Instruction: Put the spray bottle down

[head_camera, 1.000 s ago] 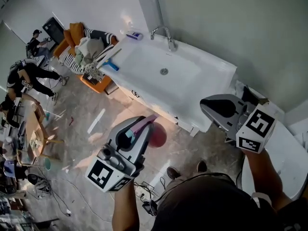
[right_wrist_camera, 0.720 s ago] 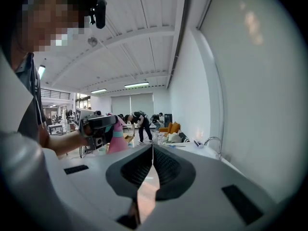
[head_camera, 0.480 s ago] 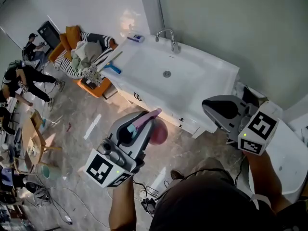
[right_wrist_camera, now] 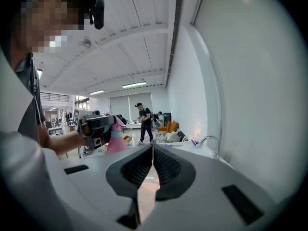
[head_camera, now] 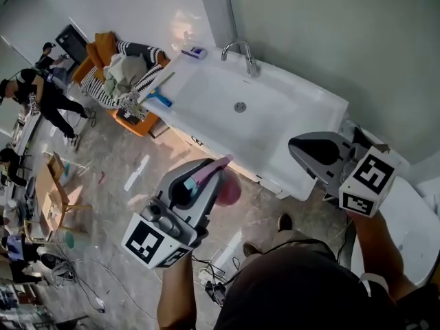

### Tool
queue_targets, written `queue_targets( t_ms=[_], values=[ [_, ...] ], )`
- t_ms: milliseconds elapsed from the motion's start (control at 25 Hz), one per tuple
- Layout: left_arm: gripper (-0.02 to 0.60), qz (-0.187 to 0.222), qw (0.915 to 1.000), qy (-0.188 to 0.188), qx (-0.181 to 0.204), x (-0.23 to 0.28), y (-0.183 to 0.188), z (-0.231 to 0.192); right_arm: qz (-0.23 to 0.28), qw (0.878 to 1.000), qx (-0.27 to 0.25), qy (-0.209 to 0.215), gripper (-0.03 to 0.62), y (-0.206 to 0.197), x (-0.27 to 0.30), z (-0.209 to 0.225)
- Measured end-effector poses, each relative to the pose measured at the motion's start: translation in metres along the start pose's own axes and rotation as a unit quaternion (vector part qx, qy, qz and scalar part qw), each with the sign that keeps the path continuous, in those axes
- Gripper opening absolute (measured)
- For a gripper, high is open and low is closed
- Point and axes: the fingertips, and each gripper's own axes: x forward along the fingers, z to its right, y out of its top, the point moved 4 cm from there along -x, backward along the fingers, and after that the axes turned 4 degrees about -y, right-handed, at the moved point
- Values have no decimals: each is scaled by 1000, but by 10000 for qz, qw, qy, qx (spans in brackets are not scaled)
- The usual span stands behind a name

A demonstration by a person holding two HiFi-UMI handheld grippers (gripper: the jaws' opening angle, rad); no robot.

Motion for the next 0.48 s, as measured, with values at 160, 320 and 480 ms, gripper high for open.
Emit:
queue_targets(
  t_ms=[160, 320, 480],
  values=[
    [64, 15, 9998, 206, -13, 26, 2, -9, 14, 9998, -53, 204, 9, 8, 4, 30],
    [64, -48, 9993, 366, -36, 52, -4, -14, 41, 9992, -78, 380, 9, 8, 9, 60],
    [64, -77, 9987, 503, 29, 72, -5, -18, 60, 9983, -109, 562, 9, 9, 10, 81]
  ],
)
